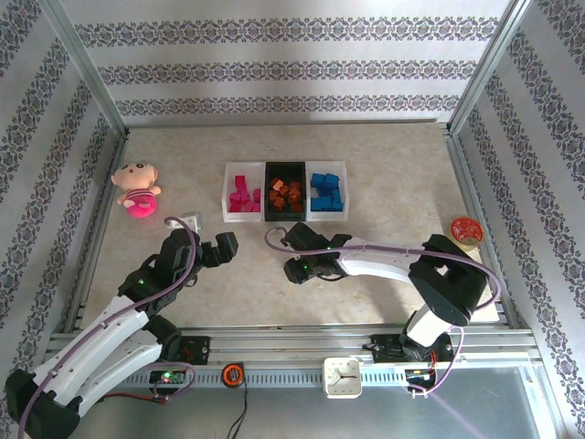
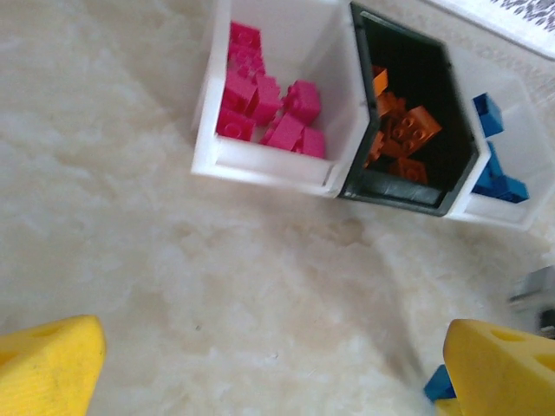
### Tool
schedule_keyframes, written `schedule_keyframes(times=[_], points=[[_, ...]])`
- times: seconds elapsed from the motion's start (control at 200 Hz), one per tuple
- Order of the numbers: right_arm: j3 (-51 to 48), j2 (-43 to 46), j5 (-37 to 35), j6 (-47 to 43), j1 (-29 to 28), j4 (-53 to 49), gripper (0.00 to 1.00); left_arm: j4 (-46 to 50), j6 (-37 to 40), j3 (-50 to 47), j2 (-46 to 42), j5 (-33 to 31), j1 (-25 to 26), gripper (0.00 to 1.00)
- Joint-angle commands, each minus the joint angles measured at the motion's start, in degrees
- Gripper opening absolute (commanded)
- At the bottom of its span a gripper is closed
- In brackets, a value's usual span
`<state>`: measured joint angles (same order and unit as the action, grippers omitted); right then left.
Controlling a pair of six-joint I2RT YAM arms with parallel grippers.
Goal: Sort the legos into containers by color
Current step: Pick up the lego from the bottom-center of the table, then place the lego in the container.
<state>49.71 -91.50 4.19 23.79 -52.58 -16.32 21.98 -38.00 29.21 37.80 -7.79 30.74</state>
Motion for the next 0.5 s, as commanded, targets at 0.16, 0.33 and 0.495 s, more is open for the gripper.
schedule_keyframes(times=[0.16,0.33,0.495], points=[[6.32,10.63,3.11,-0.53,9.24,-1.57,0.18,1.51,-4.44,-6.07,-3.96,0.61,0.12,1.0],[9.92,10.35,-0.22,1.67,19.49,0.32,0.18,1.16,-5.72,-8.08,-3.96,1.54,0.12,1.0],[15.58,2.53,-2.71,2.28,25.94,0.07,0.18,0.37,-6.84,-9.6,-3.96,2.63,0.15,1.0]])
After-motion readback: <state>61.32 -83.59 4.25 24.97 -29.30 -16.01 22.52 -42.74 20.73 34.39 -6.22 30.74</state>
